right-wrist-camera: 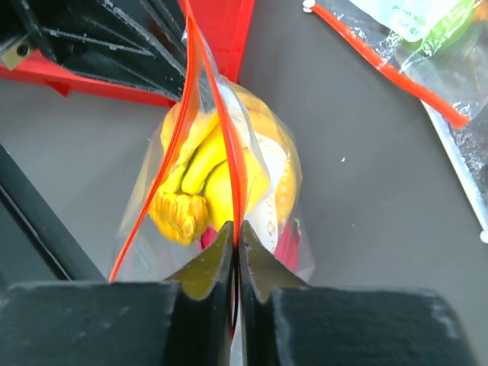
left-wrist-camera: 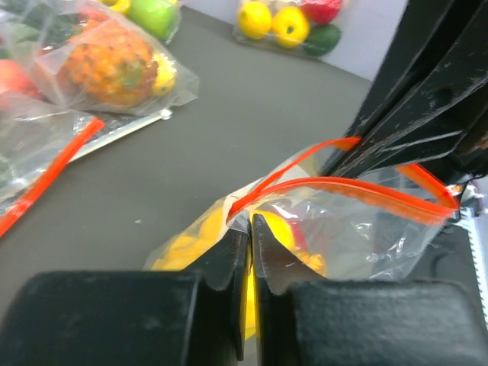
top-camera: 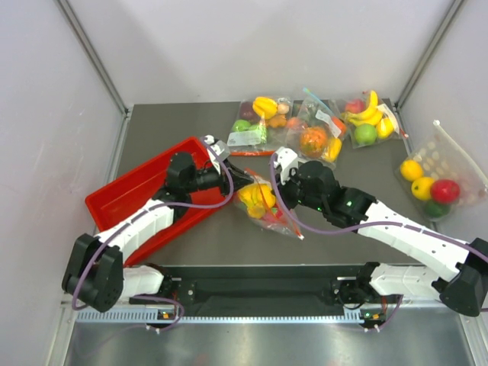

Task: Open the zip-top bag and remove the fake food

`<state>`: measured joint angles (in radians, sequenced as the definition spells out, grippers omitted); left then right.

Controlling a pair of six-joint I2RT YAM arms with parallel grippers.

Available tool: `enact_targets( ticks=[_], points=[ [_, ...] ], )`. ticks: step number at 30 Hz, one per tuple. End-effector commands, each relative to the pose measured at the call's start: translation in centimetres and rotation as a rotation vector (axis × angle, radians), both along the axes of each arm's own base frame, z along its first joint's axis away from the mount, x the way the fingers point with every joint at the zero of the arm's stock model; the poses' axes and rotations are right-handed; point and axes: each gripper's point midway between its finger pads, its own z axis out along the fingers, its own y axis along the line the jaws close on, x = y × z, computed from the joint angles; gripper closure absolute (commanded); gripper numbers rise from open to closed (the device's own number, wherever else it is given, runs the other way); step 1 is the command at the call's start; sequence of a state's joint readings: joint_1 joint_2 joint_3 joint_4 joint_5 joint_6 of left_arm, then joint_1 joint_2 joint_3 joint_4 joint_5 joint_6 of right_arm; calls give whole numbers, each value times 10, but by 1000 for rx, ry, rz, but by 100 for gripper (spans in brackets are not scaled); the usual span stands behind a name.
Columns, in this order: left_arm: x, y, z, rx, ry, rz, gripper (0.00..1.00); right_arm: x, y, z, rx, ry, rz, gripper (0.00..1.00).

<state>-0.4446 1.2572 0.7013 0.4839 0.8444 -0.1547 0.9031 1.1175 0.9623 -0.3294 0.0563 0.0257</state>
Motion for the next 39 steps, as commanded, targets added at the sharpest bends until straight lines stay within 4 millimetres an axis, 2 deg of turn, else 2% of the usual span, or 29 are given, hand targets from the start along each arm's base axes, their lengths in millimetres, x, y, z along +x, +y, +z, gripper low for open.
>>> enact_targets(
  ticks=[1, 3, 4, 5, 6, 7, 11, 13, 19, 24, 25, 30, 32, 36, 37, 39],
  points=[
    [6, 6, 14, 0, -5, 83, 73, 6, 6, 20, 54, -49, -23, 100],
    [7, 10, 22, -4, 22, 129, 59, 9, 1, 23, 49, -54, -53, 100],
    [7, 10, 22, 10, 47, 163, 50, 10, -1, 25, 49, -57, -64, 100],
    [3, 13, 31, 2, 33, 187, 40, 10, -2, 28, 54, -59, -77, 100],
    [2, 14, 35, 1, 34, 212, 38, 12, -3, 32, 58, -64, -93, 100],
    [1, 16, 32, 16, 63, 257, 37, 13, -5, 32, 57, -60, -103, 100],
    [-3, 26, 52, -78, 198, 377, 37, 18, -6, 34, 55, -61, -134, 100],
    [-3, 28, 54, -142, 305, 418, 39, 20, -6, 32, 48, -58, -149, 100],
    [-5, 17, 44, -144, 454, 443, 41, 22, -4, 27, 57, -43, -177, 100],
    [-8, 4, 53, -147, 456, 459, 41, 23, -3, 23, 59, -48, -190, 100],
    [-12, -2, 49, -122, 464, 449, 43, 23, -3, 21, 55, -46, -192, 100],
    [-26, -19, 60, -128, 454, 428, 43, 23, 1, 17, 45, -49, -183, 100],
    [-24, -19, 62, -137, 442, 462, 43, 23, 1, 17, 44, -52, -180, 100],
    [-25, -23, 54, -101, 446, 477, 41, 23, 0, 18, 48, -57, -183, 100],
    [-22, -24, 41, -56, 456, 496, 41, 23, -1, 20, 54, -60, -186, 100],
    [-24, -25, 30, 8, 460, 509, 43, 23, -2, 21, 56, -64, -187, 100]
  ],
)
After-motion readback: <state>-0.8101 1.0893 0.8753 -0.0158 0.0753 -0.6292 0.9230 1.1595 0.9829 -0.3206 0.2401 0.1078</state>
